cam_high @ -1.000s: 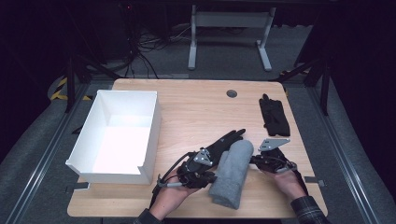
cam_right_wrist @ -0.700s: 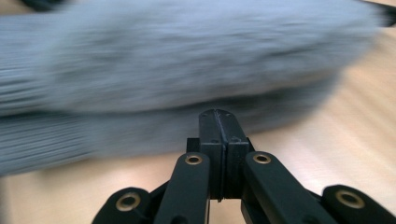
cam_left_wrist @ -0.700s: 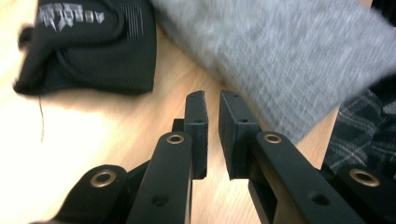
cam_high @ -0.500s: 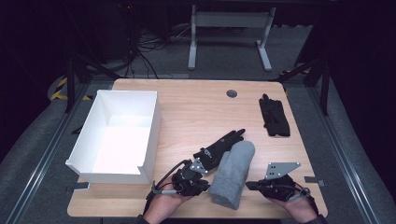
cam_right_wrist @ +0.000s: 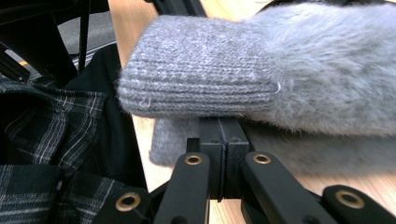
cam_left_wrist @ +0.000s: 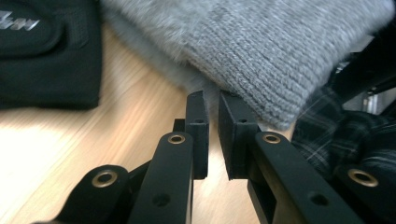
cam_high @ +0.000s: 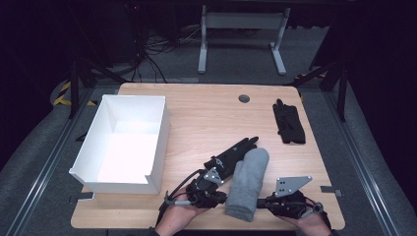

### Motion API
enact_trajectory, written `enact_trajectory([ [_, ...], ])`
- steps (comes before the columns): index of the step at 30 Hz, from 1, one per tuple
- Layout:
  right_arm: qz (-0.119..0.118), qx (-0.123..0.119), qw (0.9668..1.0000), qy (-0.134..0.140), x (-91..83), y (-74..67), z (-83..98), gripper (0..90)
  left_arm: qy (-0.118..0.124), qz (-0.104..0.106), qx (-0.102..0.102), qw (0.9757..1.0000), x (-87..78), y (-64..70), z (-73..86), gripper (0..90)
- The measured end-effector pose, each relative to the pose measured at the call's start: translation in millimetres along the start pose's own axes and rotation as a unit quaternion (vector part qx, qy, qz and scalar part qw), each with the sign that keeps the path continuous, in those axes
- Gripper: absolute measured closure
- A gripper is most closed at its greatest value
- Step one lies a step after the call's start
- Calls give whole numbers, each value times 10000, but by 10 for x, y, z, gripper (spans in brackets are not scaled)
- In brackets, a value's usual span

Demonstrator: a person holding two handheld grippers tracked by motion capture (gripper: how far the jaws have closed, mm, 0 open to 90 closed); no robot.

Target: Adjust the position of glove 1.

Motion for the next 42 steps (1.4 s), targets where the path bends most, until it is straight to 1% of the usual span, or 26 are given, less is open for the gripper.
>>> enact_trajectory([
  [2,4,26,10000,-75,-9,10,37,900,-128,-33,95,9999,41,21,4,821],
  [3,39,15,9998,-210,18,16,74,891,-140,-65,84,9998,57,17,12,804],
  [4,39,15,9998,-210,18,16,74,891,-200,-95,106,9997,62,-3,24,804],
  [6,105,-44,9993,-356,41,24,107,846,-167,-202,30,9997,33,-57,33,799],
  [7,189,-23,9991,-385,24,62,131,817,-84,-298,-4,9995,4,-107,25,806],
  [9,209,12,9991,-382,7,80,140,800,-6,-538,-66,9985,-46,-203,-7,815],
  [11,399,98,9986,-344,-45,159,159,755,110,-656,-150,9977,-66,-301,-62,842],
  [13,641,220,9972,-304,-87,268,180,674,167,-804,-216,9964,-51,-415,-134,847],
  [15,732,357,9963,-274,-117,368,204,624,257,-1030,-216,9941,-23,-553,-229,801],
  [16,732,357,9963,-274,-117,368,204,624,257,-1030,-216,9941,-23,-553,-229,774],
  [17,871,410,9950,-249,-132,428,216,583,258,-1079,-223,9936,-15,-602,-269,774],
  [18,1060,461,9931,-206,-153,510,232,516,330,-1184,-244,9921,1,-664,-325,716],
  [19,1060,461,9931,-206,-153,510,232,516,342,-1244,-234,9914,5,-702,-357,716],
  [20,1133,469,9923,-187,-160,534,237,510,341,-1268,-259,9910,35,-764,-415,694],
  [22,1256,492,9908,-141,-181,591,249,462,335,-1384,-265,9895,79,-830,-470,635],
  [23,1305,514,9900,-139,-188,607,255,448,338,-1423,-265,9889,109,-869,-501,604],
  [25,1417,529,9884,-130,-196,658,277,400,335,-1394,-274,9893,203,-951,-566,544],
  [28,1484,580,9871,-160,-199,702,311,383,338,-1333,-282,9901,353,-1026,-645,493],
  [30,1499,591,9868,-186,-201,719,326,380,201,-1303,-265,9909,455,-1068,-657,486],
  [31,1510,610,9865,-187,-201,724,334,380,157,-1283,-270,9912,491,-1084,-653,488],
  [33,1506,616,9865,-193,-201,727,341,380,148,-1239,-308,9917,522,-1099,-647,564],
  [35,1551,584,9859,-234,-203,734,351,380,23,-1079,-321,9936,573,-1112,-623,748],
  [36,1551,584,9859,-234,-203,734,351,380,3,-1084,-336,9935,586,-1114,-619,748],
  [37,1556,583,9858,-236,-206,735,351,380,-1,-1114,-363,9931,585,-1114,-626,802],
  [39,1577,577,9855,-232,-207,740,351,380,8,-1180,-370,9923,548,-1121,-645,841],
  [42,1587,571,9854,-237,-209,739,352,378,94,-1247,-423,9912,437,-1161,-655,842],
])
Point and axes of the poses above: each handheld gripper's, and its own axes: x roughly forward along the jaws, z roughly out of its underside, y roughly to its right, the point moved 5 cm from there along x, roughly forward along the jaws, and after that the axes turned 9 degrees about -z, right-handed, at the moved point
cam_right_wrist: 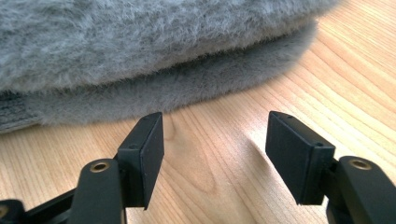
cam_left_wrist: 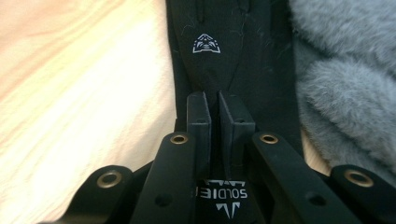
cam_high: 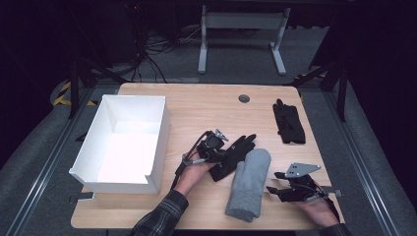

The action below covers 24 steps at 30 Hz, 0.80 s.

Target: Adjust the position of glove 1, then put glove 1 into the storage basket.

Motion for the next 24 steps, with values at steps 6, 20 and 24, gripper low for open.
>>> enact_trajectory([
  [6,31,-5,10000,17,-2,3,-6,367,187,-484,-368,9980,-213,-320,33,841],
  [20,-263,9,9996,106,-15,-58,-56,663,531,-558,-575,9954,-471,-319,92,603],
  [24,-446,44,9989,133,29,-94,-108,769,571,-164,-488,9970,-510,-120,83,520],
])
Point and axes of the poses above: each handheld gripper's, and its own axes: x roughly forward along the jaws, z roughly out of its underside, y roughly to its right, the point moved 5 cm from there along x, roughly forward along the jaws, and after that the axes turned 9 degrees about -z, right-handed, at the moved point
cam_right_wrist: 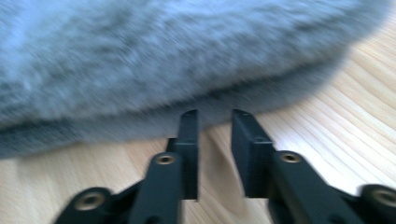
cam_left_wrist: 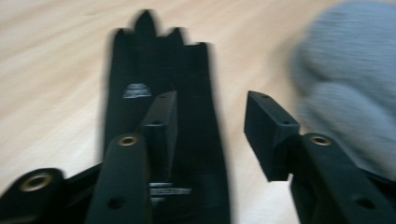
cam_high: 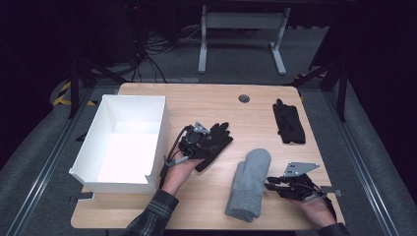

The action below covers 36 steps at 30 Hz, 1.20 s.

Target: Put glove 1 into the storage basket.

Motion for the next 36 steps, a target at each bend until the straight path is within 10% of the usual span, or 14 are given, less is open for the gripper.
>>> enact_trajectory([
  [11,-331,-208,9992,-117,261,-174,-143,900,-9,759,234,9968,-29,510,54,247],
  [36,-269,-435,9983,-262,419,-225,-251,797,-612,577,483,9953,382,722,273,93],
])
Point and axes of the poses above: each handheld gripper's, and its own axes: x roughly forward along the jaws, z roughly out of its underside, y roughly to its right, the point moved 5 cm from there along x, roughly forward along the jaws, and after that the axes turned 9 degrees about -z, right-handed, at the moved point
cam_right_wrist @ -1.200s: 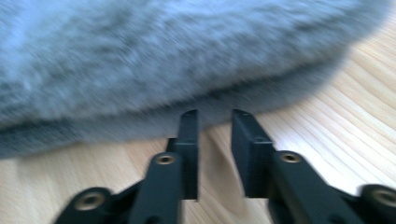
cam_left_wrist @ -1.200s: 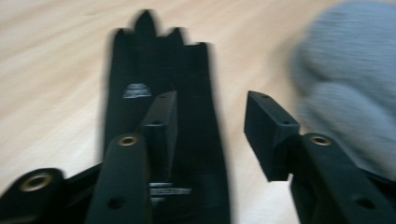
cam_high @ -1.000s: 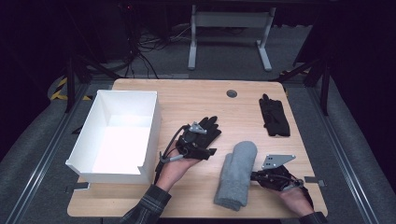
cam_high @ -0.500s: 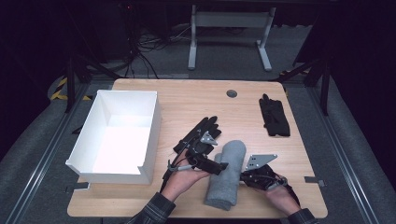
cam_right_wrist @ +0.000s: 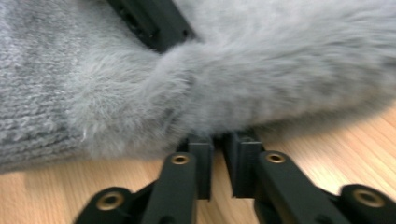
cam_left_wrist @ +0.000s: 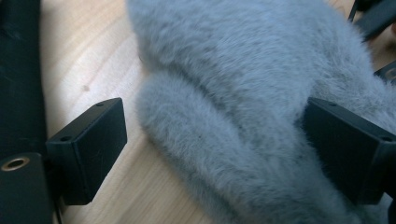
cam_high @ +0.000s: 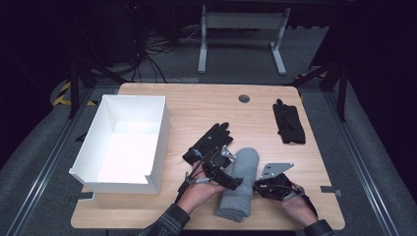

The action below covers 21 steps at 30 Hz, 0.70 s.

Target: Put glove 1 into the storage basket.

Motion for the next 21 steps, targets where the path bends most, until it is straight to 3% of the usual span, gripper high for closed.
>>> enact_trajectory([
  [2,31,-5,10000,-7,-14,14,12,770,-38,46,-14,10000,25,-1,8,94],
  [4,154,33,9999,-25,-79,67,56,669,-75,144,-53,9999,67,10,17,98],
  [5,237,94,9997,20,-129,109,82,610,-103,183,-53,9998,77,14,21,110],
  [6,388,221,9989,150,-220,188,121,485,-106,243,-56,9996,94,22,22,136],
  [7,388,221,9989,150,-220,188,121,485,-111,252,-49,9996,100,25,22,136],
  [8,553,242,9978,282,-284,259,150,390,-150,329,-29,9993,97,28,24,163],
  [12,826,417,9951,360,-358,402,222,284,-167,498,-40,9986,95,38,29,268],
  [17,997,510,9930,371,-356,500,270,197,-224,801,-26,9965,91,72,24,489],
  [21,1170,583,9906,409,-341,558,288,176,-274,835,-11,9961,78,72,14,591],
])
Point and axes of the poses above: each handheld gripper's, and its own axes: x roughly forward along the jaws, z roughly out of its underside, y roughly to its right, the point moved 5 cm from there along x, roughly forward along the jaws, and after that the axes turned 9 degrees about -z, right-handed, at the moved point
